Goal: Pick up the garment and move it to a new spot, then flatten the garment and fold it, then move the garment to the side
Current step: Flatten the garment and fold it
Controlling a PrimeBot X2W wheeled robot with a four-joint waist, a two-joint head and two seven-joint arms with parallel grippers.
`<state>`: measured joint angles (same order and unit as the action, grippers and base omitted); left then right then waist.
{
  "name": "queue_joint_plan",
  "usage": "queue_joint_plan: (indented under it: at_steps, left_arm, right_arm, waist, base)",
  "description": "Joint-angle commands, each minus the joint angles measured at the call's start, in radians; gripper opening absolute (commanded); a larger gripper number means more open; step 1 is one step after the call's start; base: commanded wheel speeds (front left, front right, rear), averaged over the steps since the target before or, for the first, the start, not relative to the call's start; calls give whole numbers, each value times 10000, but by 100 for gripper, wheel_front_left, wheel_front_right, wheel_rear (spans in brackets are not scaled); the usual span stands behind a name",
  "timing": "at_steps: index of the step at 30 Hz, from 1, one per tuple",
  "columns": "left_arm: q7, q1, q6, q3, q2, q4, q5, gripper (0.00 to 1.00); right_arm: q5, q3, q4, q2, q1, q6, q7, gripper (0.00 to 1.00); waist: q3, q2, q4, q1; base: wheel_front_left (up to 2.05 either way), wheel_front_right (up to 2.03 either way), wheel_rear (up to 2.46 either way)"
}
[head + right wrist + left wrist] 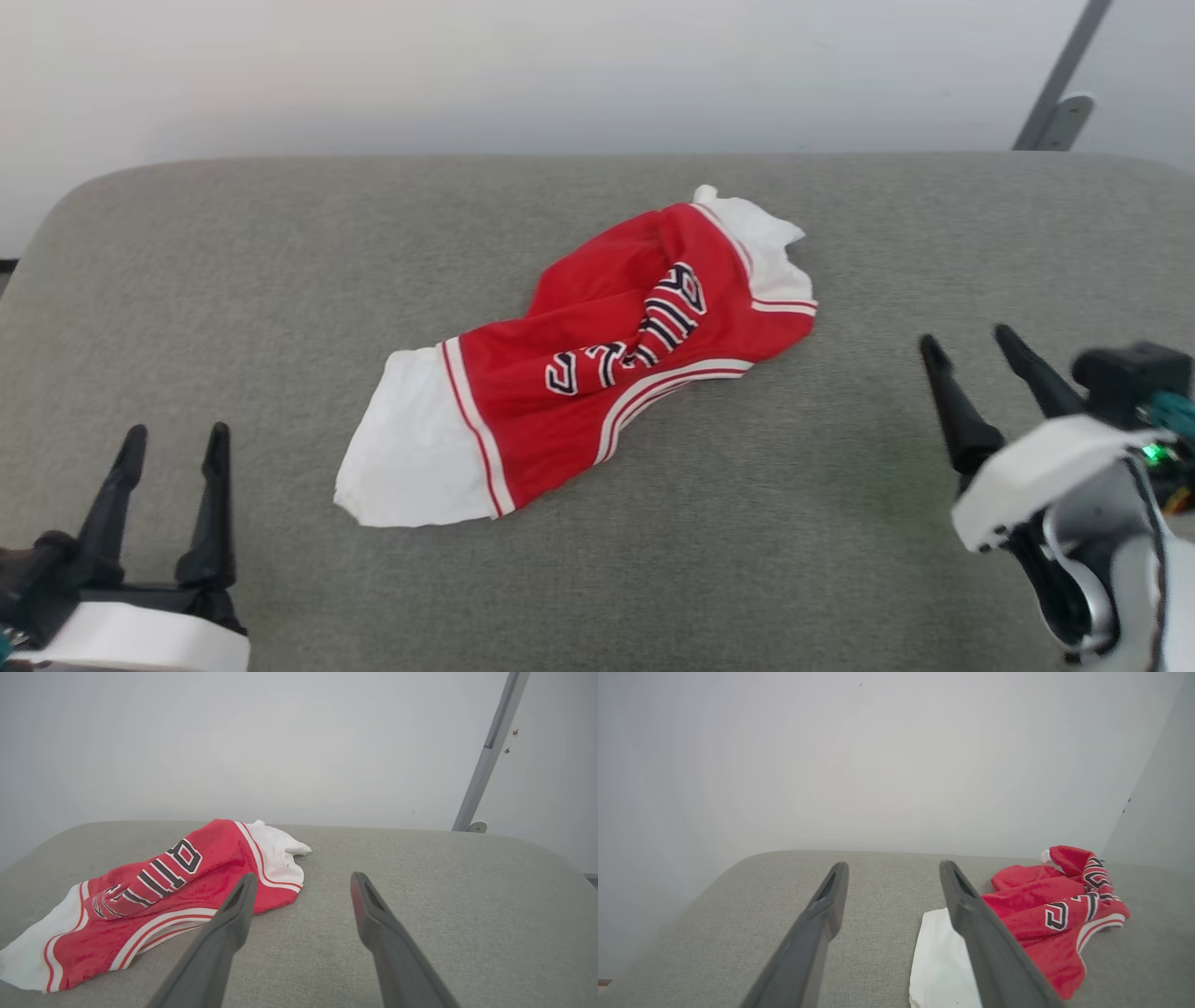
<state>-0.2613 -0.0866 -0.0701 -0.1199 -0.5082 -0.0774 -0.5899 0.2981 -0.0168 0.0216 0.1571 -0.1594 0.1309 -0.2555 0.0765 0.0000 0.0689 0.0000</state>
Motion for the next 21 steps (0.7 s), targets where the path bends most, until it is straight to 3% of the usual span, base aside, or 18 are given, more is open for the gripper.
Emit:
queue_joint_plan:
  at_steps: [1,15,21]
  left_arm:
    - [-50,185,79,-47,41,44,112,100]
    - [-49,1344,641,-878,633,750,271,100]
    - [-49,1767,889,-1079,975,1002,374,100]
  right_arm:
    - [94,190,-183,112,-282,-4,-59,100]
    - [872,2493,-4345,1974,-3433,-6,-1255,100]
    - [1209,3483,-6486,2333,-4770,-6,-1982,100]
  waist:
    - [97,0,186,0]
    - [898,0,1966,0]
    - [1261,0,2604,0]
  base:
    - [0,0,0]
    - [0,0,0]
    - [0,0,0]
